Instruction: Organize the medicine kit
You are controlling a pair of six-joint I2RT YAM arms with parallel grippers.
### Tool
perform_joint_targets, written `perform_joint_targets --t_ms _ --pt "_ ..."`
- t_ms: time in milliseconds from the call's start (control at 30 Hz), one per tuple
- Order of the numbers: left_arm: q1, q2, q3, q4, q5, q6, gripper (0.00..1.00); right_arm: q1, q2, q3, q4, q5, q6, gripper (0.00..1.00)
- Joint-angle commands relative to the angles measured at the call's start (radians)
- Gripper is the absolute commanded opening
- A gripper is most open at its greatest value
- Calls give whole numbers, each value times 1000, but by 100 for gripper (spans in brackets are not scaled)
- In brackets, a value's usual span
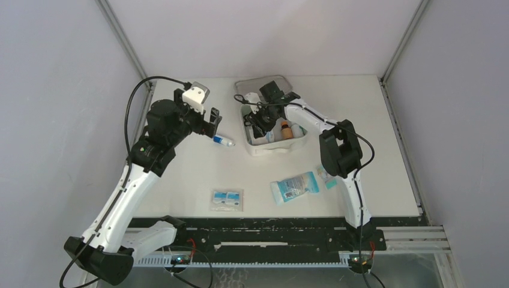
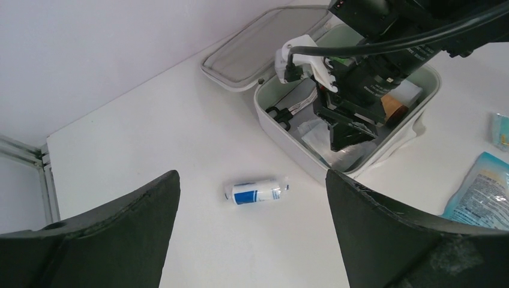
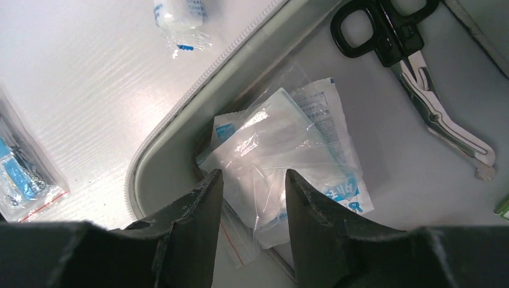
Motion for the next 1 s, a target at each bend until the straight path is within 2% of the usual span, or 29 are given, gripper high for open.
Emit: perform_joint_targets --t_ms 0,133,300,467,533,600,700,967 --pt "16 -26 -25 36 -58 9 95 4 10 -10 29 2 6 42" --pt "40 -25 -24 40 -78 -7 99 2 2 4 9 -59 3 44" --pt "62 -24 -24 46 -89 -14 100 -12 -40 42 -23 -116 -3 52" --pt "90 -13 -25 50 -94 -24 100 -39 -127 52 -35 -166 10 64" --pt "105 -3 -25 49 -85 -30 99 -54 -172 41 -40 -178 13 73" --pt "119 8 -28 49 -73 -39 100 -69 -225 16 -41 -180 8 81" --pt "147 24 -33 50 -32 -48 100 -92 -317 -37 -46 -172 -10 87" --pt "179 54 -76 84 14 25 100 -166 -563 -270 -26 -104 -54 92"
